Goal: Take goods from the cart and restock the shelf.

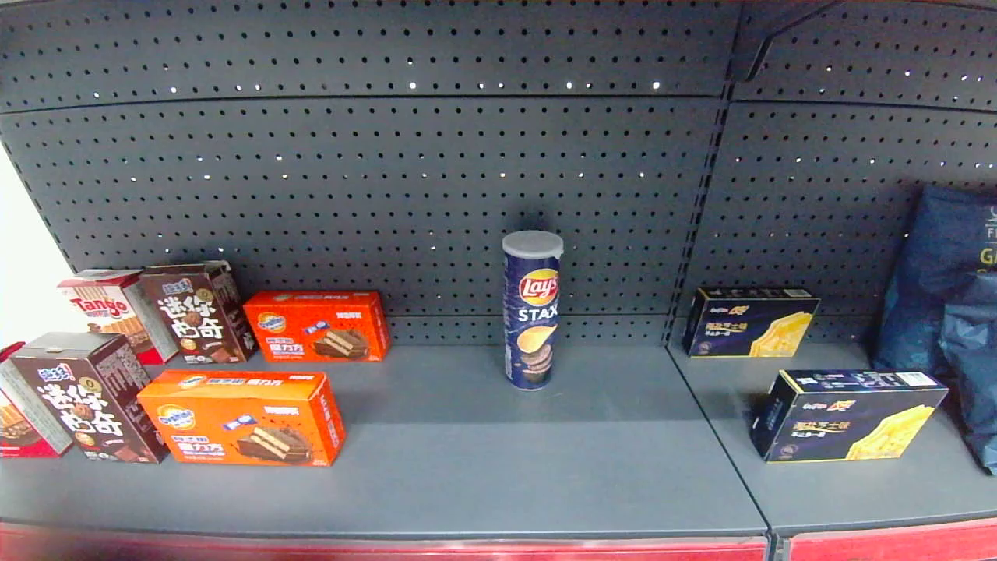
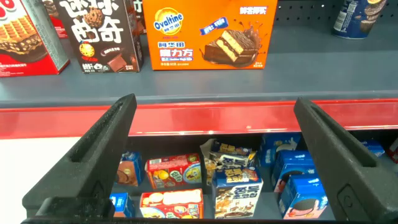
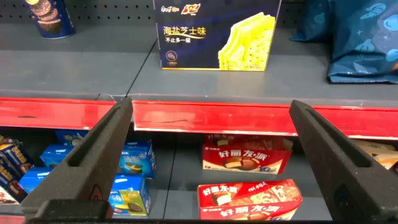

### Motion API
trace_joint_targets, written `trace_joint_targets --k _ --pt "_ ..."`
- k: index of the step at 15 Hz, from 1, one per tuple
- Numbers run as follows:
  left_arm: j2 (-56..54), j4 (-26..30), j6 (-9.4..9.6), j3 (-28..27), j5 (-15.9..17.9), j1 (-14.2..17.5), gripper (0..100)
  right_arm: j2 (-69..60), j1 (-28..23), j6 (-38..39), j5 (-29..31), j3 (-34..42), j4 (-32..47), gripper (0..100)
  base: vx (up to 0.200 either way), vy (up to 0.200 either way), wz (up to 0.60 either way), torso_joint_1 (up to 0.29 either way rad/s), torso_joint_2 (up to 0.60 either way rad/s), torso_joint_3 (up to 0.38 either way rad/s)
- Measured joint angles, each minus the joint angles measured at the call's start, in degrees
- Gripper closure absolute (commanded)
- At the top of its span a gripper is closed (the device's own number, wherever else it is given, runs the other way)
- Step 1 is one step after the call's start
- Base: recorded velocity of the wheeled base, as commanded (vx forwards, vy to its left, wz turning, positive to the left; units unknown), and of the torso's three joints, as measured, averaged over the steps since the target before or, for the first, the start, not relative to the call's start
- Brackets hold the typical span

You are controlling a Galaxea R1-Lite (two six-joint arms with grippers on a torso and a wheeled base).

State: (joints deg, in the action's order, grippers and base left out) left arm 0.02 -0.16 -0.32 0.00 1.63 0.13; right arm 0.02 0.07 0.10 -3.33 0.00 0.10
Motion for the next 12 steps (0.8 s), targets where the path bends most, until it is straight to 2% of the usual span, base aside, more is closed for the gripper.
trace_joint_targets --k 12 --pt "0.0 0.0 0.22 0.0 0.2 -0.1 0 0.0 0.0 0.0 0.0 0.0 0.0 0 0.000 0.000 0.00 0.000 0.00 0.000"
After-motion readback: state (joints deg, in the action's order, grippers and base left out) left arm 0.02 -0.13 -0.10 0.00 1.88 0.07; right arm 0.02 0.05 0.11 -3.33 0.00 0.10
